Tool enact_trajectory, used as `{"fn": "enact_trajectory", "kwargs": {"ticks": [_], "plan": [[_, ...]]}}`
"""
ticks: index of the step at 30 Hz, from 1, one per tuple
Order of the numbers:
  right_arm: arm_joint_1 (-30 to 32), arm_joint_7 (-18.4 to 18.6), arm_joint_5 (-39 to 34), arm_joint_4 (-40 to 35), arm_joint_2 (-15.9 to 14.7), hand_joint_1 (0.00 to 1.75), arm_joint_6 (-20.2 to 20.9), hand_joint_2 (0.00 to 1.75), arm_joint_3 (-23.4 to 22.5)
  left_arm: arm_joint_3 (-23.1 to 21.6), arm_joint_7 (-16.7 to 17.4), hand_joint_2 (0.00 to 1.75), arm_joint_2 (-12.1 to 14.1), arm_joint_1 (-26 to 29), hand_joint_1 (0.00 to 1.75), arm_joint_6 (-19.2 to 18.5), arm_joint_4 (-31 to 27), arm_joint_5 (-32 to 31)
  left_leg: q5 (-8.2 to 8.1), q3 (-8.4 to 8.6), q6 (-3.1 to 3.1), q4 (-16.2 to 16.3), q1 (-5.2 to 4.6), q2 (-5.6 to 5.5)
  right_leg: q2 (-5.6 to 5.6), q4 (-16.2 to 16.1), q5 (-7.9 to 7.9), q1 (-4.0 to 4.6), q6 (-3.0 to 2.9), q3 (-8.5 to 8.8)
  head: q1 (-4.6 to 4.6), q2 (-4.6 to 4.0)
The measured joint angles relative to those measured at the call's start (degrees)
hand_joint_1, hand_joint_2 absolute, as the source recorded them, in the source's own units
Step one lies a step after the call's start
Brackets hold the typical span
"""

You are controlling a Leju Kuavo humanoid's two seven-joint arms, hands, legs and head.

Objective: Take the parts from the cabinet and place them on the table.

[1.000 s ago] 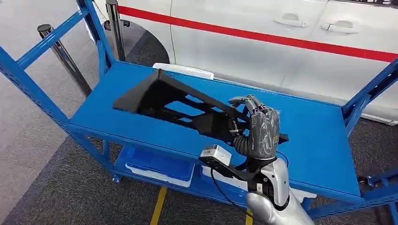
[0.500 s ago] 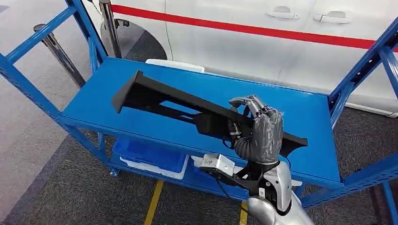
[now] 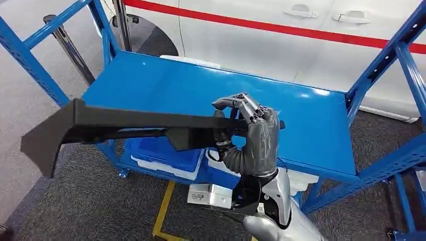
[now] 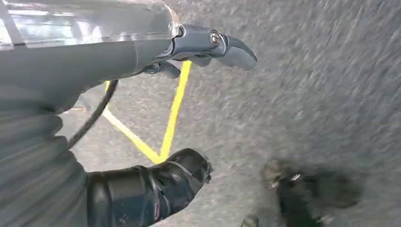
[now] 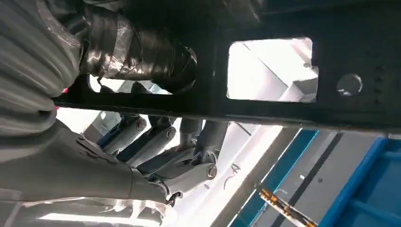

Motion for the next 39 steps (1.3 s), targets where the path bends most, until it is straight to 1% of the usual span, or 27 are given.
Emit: {"fn": "enact_trajectory", "kwargs": {"ticks": [2,3,4,7,8,10,11,12,13,15,17,18,19,20,22,23,25,27,28,29,31,32,33,34,37,38,39], "plan": [[1.6,1.4,-0.8,-2.4,-1.1,1.75,0.0,1.75,0.0,-0.1,2.0,1.75,-0.9,-0.1,0.00,2.3,0.0,-0.8,0.54,-1.53,-0.56,1.0,0.30,-0.09,-0.06,-9.0,2.74,-0.31,0.30,6.52,0.02,0.00],[2.4,1.7,-1.0,-3.8,-1.7,1.75,-0.1,1.75,-0.2,-0.2,2.5,1.75,-1.0,-0.1,0.00,3.0,0.0,-1.2,0.81,-2.07,-1.00,1.3,0.21,-0.26,0.01,-13.1,0.28,-0.05,0.29,8.85,0.07,0.00],[3.4,2.1,-1.6,-4.8,-2.4,1.75,0.0,1.75,-0.4,-0.2,2.8,1.75,-1.5,0.1,0.00,3.6,0.0,-1.5,1.23,-1.98,-1.50,1.4,0.19,-0.31,0.24,-13.6,0.53,0.38,-0.45,8.86,-0.13,0.00],[8.2,1.8,-6.4,-11.1,-7.5,1.75,0.0,1.75,-3.9,-0.6,1.7,1.75,-2.6,0.1,0.00,5.4,0.0,-2.3,2.70,-2.10,-2.60,0.8,0.14,-0.65,0.01,-13.8,1.43,0.66,-1.57,7.86,0.04,0.00],[9.8,0.5,-8.5,-12.4,-9.0,1.75,0.0,1.75,-5.9,-0.6,0.8,1.75,-2.8,0.2,0.00,5.4,0.0,-2.3,1.93,-2.38,-2.80,1.3,0.45,-0.63,-0.31,-14.2,2.29,0.04,-2.35,7.54,-0.02,0.00],[12.8,-1.5,-10.7,-14.5,-10.9,1.75,0.2,1.75,-10.0,-0.6,-0.2,1.75,-2.9,0.1,0.00,5.4,0.0,-2.3,-5.39,-4.29,-2.70,6.4,0.50,-0.53,-0.36,-14.2,3.60,0.34,-3.48,5.99,-0.04,0.00],[13.8,-1.9,-11.0,-15.3,-11.4,1.75,0.4,1.75,-11.1,-0.7,-0.4,1.75,-3.0,0.0,0.00,5.3,0.0,-2.3,-8.70,-5.15,-2.74,10.5,0.51,-0.55,-0.31,-14.1,4.24,0.47,-3.54,5.20,-0.02,0.00],[14.5,-2.3,-11.2,-15.8,-11.9,1.75,0.5,1.75,-12.1,-0.7,-0.5,1.75,-3.0,-0.1,0.00,5.3,0.0,-2.3,-10.99,-5.88,-2.86,14.8,0.49,-0.56,-0.28,-14.0,4.96,0.67,-3.61,4.30,-0.04,0.00],[15.0,-2.5,-11.2,-16.1,-12.2,1.75,0.9,1.75,-12.8,-0.7,-0.6,1.75,-2.9,-0.3,0.00,5.3,0.0,-2.3,-11.35,-6.06,-2.91,17.8,0.50,-0.56,-0.27,-13.8,5.58,0.82,-3.60,3.58,-0.04,0.00],[15.5,-2.8,-11.3,-16.6,-12.4,1.75,2.5,1.75,-13.8,-0.7,-0.6,1.75,-2.9,-0.5,0.00,5.3,0.0,-2.2,-7.99,-3.63,-2.65,17.7,0.47,-0.56,-0.24,-13.2,6.75,1.03,-3.45,1.45,-0.04,0.00],[15.6,-2.9,-11.7,-16.9,-12.5,1.75,3.8,1.75,-14.5,-0.7,-0.4,1.75,-2.9,-0.7,0.00,5.3,0.0,-2.2,-5.14,3.03,-1.80,9.6,0.25,-0.59,-0.08,-12.7,7.81,1.23,-3.10,-0.37,-0.04,0.00],[15.6,-2.9,-11.9,-17.0,-12.6,1.75,4.0,1.75,-14.8,-0.7,-0.2,1.75,-2.9,-0.9,0.00,5.3,0.0,-2.1,-6.96,6.94,-1.15,4.2,-0.02,-0.64,-0.14,-12.4,8.28,1.21,-2.89,-0.83,-0.04,0.00],[15.6,-3.0,-12.0,-17.2,-12.6,1.75,4.2,1.75,-15.1,-0.7,0.0,1.75,-2.8,-1.0,0.00,5.3,0.0,-2.0,-8.31,9.25,-1.16,-0.1,-0.18,-0.65,-0.16,-12.3,8.71,1.40,-2.51,-1.16,0.00,0.00],[15.6,-3.0,-12.0,-17.3,-12.6,1.75,4.4,1.75,-15.3,-0.7,0.1,1.75,-2.8,-1.0,0.00,5.3,0.0,-2.0,-7.68,8.42,-1.34,0.5,-0.44,-0.67,-0.40,-12.7,9.36,1.21,-2.05,-0.90,-0.02,0.00],[15.6,-3.1,-12.0,-17.3,-12.6,1.75,4.5,1.75,-15.8,-0.7,0.2,1.75,-2.9,-1.0,0.00,5.3,0.0,-2.0,-6.66,8.00,-0.77,0.0,-0.86,-0.71,-0.40,-13.3,10.70,0.80,-1.23,-0.96,0.00,0.00],[15.6,-3.2,-12.1,-17.3,-12.6,1.75,4.5,1.75,-15.8,-0.7,0.4,1.75,-3.0,-0.8,0.00,5.3,0.1,-2.0,-5.52,7.60,-0.26,-0.9,-0.10,-0.50,-0.30,-13.4,10.84,0.92,-0.87,-1.29,0.07,0.00],[15.7,-3.3,-12.2,-17.4,-12.8,1.75,4.8,1.75,-16.2,-0.7,1.2,1.75,-3.1,-1.0,0.00,5.3,0.1,-2.0,-3.91,6.00,0.76,-1.1,-0.28,0.07,-0.04,-9.8,4.49,0.66,-0.56,-2.63,0.07,0.00],[15.8,-3.3,-12.4,-17.4,-12.8,1.75,5.4,1.75,-16.6,-0.7,1.9,1.75,-3.1,-0.9,0.00,5.3,0.1,-2.1,-2.38,4.12,0.77,-1.0,-0.38,0.18,-0.06,-1.8,-2.05,0.56,-0.08,-4.29,0.02,0.00],[15.9,-3.3,-12.4,-17.4,-12.8,1.75,5.6,1.75,-16.7,-0.7,2.0,1.75,-3.1,-0.9,0.00,5.3,0.1,-2.1,-1.45,2.83,0.70,-0.8,-0.44,0.23,-0.06,2.1,-3.11,0.55,0.08,-4.73,0.02,0.00],[16.0,-3.3,-12.6,-17.4,-12.8,1.75,5.7,1.75,-16.9,-0.7,2.1,1.75,-3.1,-0.9,0.00,5.4,0.1,-2.1,-0.69,1.67,0.60,-0.7,-0.44,0.23,-0.05,3.8,-2.06,0.54,0.16,-4.32,0.02,0.00],[16.1,-3.3,-12.8,-17.4,-12.8,1.75,5.9,1.75,-17.3,-0.7,2.0,1.75,-3.3,-0.9,0.00,5.4,0.1,-2.1,0.62,-0.64,0.29,-0.2,-0.37,0.25,-0.08,1.0,2.61,0.48,0.21,-0.43,0.02,0.00],[16.1,-3.3,-12.8,-17.4,-12.8,1.75,6.1,1.75,-17.4,-0.7,1.9,1.75,-3.3,-0.9,0.00,5.4,0.1,-2.1,1.22,-1.69,0.06,0.2,-0.35,0.24,-0.09,-3.3,3.98,0.47,0.12,3.17,0.02,0.00],[16.1,-3.3,-12.8,-17.4,-12.8,1.75,6.7,1.75,-17.7,-0.7,1.7,1.75,-3.3,-0.9,0.00,5.4,0.1,-2.1,1.75,-2.31,-0.21,0.7,-0.35,0.22,-0.08,-8.9,2.83,0.46,-0.12,7.48,0.02,0.00],[16.1,-3.3,-12.7,-17.4,-12.8,1.75,7.0,1.75,-17.8,-0.7,1.5,1.75,-3.5,-0.9,0.00,5.3,0.1,-2.1,2.16,-2.82,-0.64,1.0,-0.58,0.05,-0.06,-14.6,0.00,0.97,-0.44,10.78,0.02,0.00],[16.3,-3.3,-12.6,-17.3,-12.8,1.75,7.5,1.75,-18.4,-0.7,1.2,1.75,-3.5,-0.9,0.00,5.3,0.1,-2.1,4.10,-2.81,-1.58,0.2,-0.34,0.15,0.02,-15.0,0.34,1.32,-1.56,9.95,-0.02,0.00],[16.4,-3.2,-12.6,-17.3,-12.8,1.75,7.7,1.75,-18.6,-0.7,0.8,1.75,-3.5,-0.7,0.00,5.2,0.1,-2.0,4.43,-3.07,-2.15,0.2,-0.65,0.07,-0.04,-15.6,1.22,0.83,-2.31,9.51,0.07,0.00],[16.4,-3.3,-12.8,-17.2,-12.7,1.75,8.0,1.75,-18.6,-0.7,-0.3,1.75,-3.3,-0.7,0.00,4.8,0.1,-1.9,2.85,-4.07,-2.38,1.9,-0.32,-0.03,-0.40,-15.8,1.85,0.75,-2.72,8.86,-0.02,0.00]]}}
